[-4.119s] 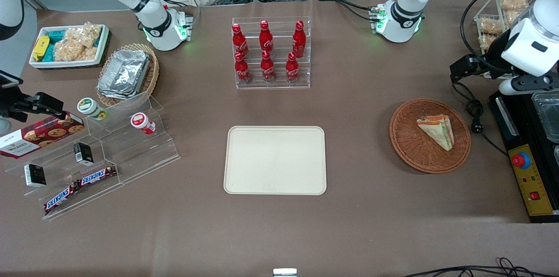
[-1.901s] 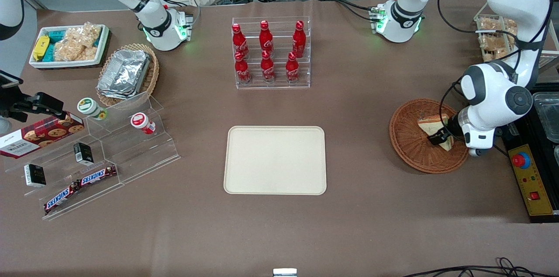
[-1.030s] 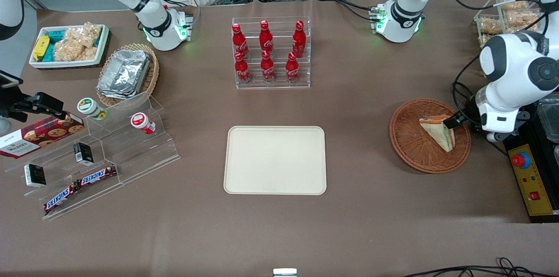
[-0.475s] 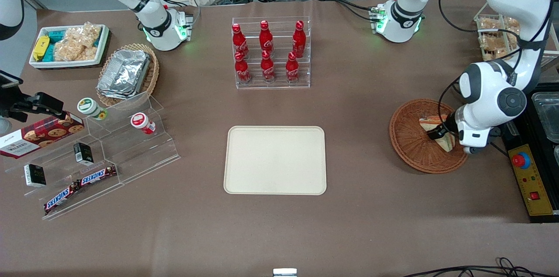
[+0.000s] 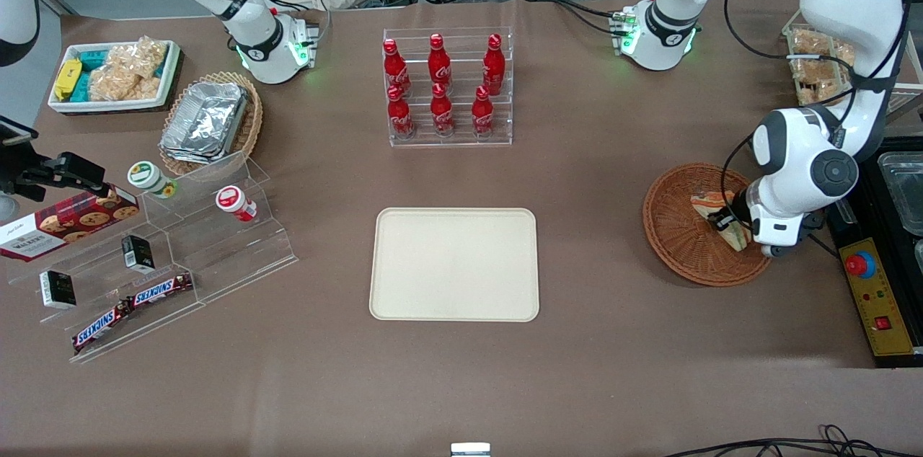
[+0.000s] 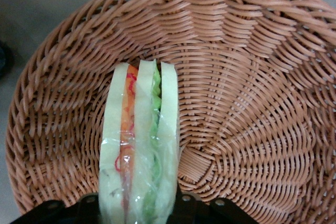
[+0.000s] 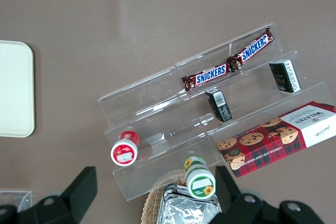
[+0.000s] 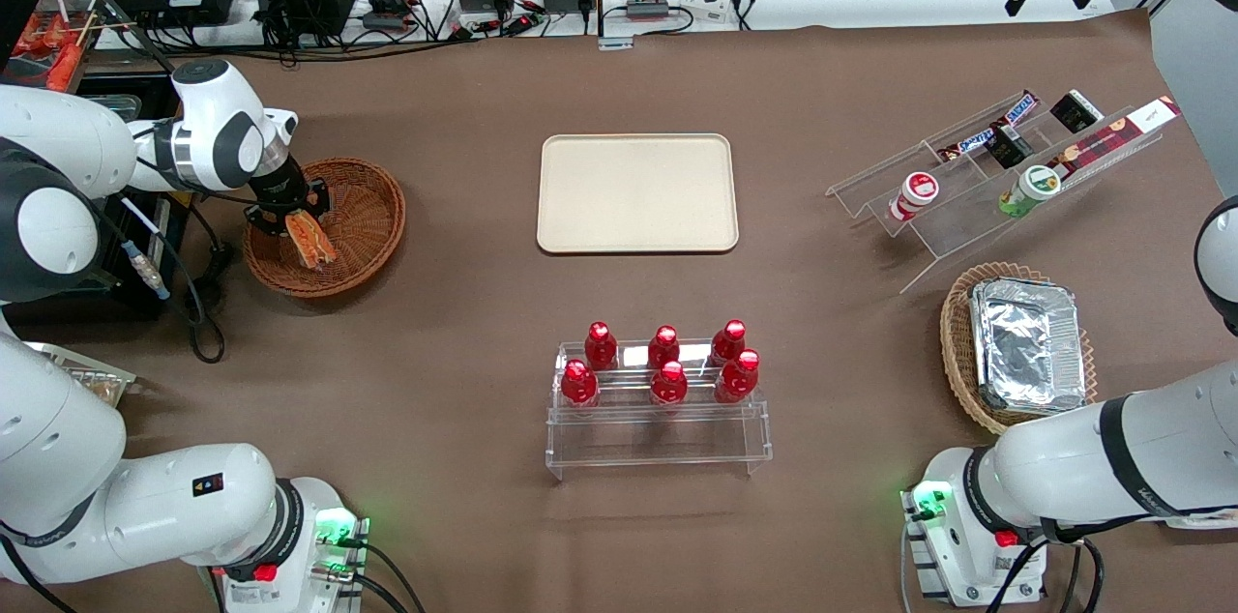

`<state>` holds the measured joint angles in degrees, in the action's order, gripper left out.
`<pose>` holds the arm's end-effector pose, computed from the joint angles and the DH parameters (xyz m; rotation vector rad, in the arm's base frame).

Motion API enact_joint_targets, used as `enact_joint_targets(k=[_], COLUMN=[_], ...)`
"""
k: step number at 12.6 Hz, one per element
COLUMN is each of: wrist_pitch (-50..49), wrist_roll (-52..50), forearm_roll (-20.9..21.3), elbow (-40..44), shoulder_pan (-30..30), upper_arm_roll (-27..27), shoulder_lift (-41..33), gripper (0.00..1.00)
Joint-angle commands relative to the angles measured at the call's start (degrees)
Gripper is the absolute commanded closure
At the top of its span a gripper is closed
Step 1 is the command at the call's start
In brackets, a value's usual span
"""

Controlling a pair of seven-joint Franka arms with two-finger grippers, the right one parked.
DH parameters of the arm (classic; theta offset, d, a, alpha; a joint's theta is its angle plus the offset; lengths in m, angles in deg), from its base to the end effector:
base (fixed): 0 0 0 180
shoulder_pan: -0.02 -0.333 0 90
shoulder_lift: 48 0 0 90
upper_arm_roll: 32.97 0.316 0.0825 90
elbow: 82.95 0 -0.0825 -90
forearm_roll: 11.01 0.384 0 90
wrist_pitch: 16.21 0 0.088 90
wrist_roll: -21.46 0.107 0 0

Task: Place sandwich from basket to tray
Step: 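Lift the sandwich with the left gripper and carry it over the cream tray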

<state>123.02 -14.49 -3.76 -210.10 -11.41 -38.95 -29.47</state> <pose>0.5365 0.0508 0.2205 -2.9183 -0.9440 0.1440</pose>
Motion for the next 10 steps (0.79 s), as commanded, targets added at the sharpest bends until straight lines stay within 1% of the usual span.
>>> enact_joint_targets(k=[1,2,3,5,6,7,8,10], wrist_pitch=[-4.7,-8.7,-12.5,-17.5,-19.8,-21.4,-21.0,-19.5], wrist_roll=[-1.3,-0.9,-1.0,-1.4,-1.6,-2.0,-2.8,-3.0], forearm_roll=[1.4,1.2,0.9,0.2,0.0,-0.3,-1.2,-1.3], elbow=[0.7,2.1,3.9,7.7,10.0,11.5,11.7,12.0], shoulder_pan=[0.3,0.4,0.5,0.5,0.5,0.5,0.5,0.5], upper_arm_roll=[-0.5,-0.9,-3.0,-9.5,-13.6,-17.6,-21.3,-27.5], shoulder_lift=[-5.4,-8.2,-10.1,-11.4,-11.1,-10.8,-10.7,-10.2], gripper=[1.00,1.00,1.00,1.00,1.00,1.00,1.00,1.00])
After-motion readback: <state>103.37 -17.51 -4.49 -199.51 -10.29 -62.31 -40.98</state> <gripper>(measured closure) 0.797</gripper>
